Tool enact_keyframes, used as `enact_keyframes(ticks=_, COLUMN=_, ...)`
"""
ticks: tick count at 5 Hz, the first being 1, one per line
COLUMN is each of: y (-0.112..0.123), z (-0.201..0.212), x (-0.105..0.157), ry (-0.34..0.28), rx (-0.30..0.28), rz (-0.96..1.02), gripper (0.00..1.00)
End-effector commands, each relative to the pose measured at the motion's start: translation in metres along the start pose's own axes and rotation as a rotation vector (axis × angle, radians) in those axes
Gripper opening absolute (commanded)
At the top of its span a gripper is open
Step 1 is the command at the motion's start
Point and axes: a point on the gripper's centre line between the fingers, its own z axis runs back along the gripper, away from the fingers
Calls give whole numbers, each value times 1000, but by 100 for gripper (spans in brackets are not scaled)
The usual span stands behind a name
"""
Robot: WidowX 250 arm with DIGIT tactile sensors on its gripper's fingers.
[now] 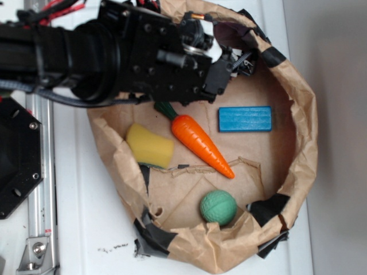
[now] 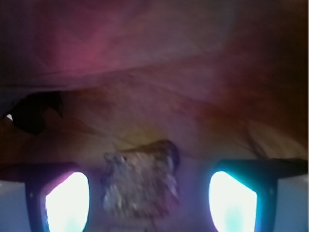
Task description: Grab the rock.
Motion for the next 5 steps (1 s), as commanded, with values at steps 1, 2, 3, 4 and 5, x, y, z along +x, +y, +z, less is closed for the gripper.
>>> enact_keyframes(ticks=1, y=-8, z=-19, x=23, ry=64, rx=-100, rz=17, gripper=100)
enact_keyframes(ticks=2, y=-4, z=-15, x=17, ry=82, rx=-105, rz=-1, gripper=0)
enact_keyframes(ticks=3, y=-2, z=-7, x=17, ry=85, rx=-104, rz=-12, gripper=0)
enact_keyframes(ticks=4, y=-1, z=-2, x=17, ry=80, rx=-94, rz=-6, gripper=0)
enact_keyframes(ticks=5, y=1, z=9, x=15, ry=98, rx=-95, rz=-28, gripper=0)
